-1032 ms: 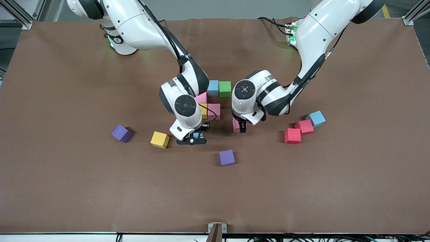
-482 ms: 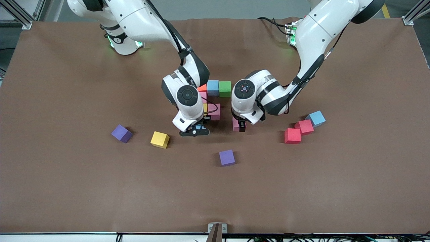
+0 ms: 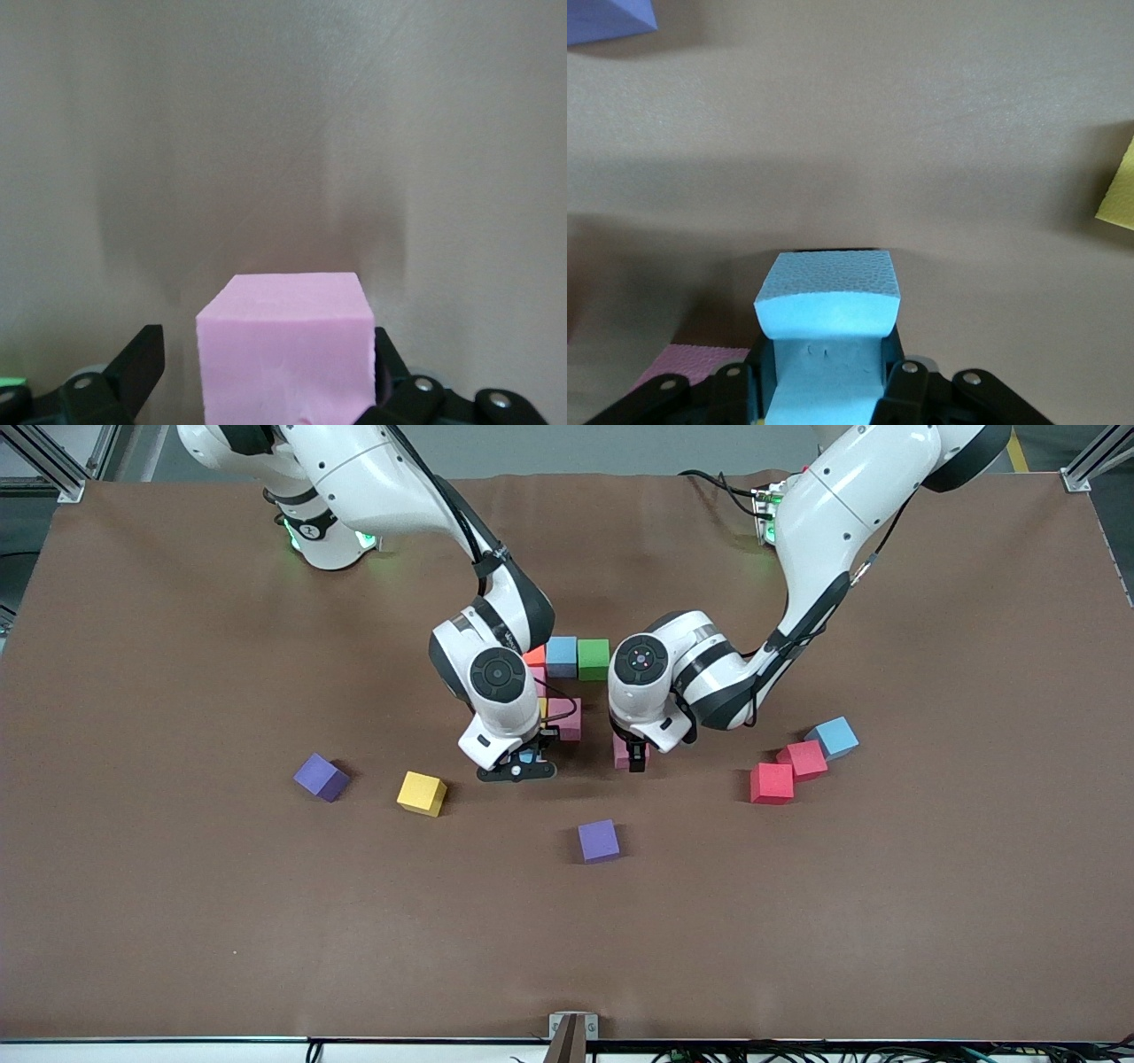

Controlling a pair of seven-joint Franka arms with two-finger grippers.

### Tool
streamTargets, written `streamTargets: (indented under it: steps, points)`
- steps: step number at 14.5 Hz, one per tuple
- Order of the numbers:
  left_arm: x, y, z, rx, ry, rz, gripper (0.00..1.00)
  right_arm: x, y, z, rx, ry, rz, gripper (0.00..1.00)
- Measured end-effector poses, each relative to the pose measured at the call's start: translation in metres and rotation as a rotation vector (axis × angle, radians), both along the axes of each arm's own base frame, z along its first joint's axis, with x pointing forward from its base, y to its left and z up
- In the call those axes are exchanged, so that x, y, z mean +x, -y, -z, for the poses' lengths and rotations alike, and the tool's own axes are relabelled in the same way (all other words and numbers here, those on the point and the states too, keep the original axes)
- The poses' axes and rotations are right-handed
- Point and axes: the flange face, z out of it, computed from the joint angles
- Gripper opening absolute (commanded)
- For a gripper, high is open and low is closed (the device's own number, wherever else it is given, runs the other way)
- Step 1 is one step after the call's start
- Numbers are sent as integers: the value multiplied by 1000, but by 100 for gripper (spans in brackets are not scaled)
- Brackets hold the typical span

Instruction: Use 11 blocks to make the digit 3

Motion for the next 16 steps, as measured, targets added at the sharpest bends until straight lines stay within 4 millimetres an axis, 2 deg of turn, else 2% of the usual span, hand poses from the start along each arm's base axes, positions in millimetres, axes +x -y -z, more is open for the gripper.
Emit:
streamTargets:
  steps: [1, 3, 4, 7, 10, 16]
  points:
    - [0, 0, 3, -5, -1, 0, 80, -1, 0, 1, 0, -2, 1, 2]
    - [1, 0, 4, -10, 0, -2, 37, -2, 0, 2, 4, -7, 6, 2]
    - [3, -1, 3, -12, 3, -5, 28, -2, 0, 2, 7, -8, 8, 2]
    - [8, -3, 0, -18, 10, -14, 26, -2, 0, 2, 17, -15, 19, 2]
    - [5, 5, -4, -24, 17, -32, 26, -2, -1, 2, 22, -17, 23, 2]
    - [-30, 46, -7, -30, 22, -12, 26, -3, -1, 2, 31, -25, 34, 2]
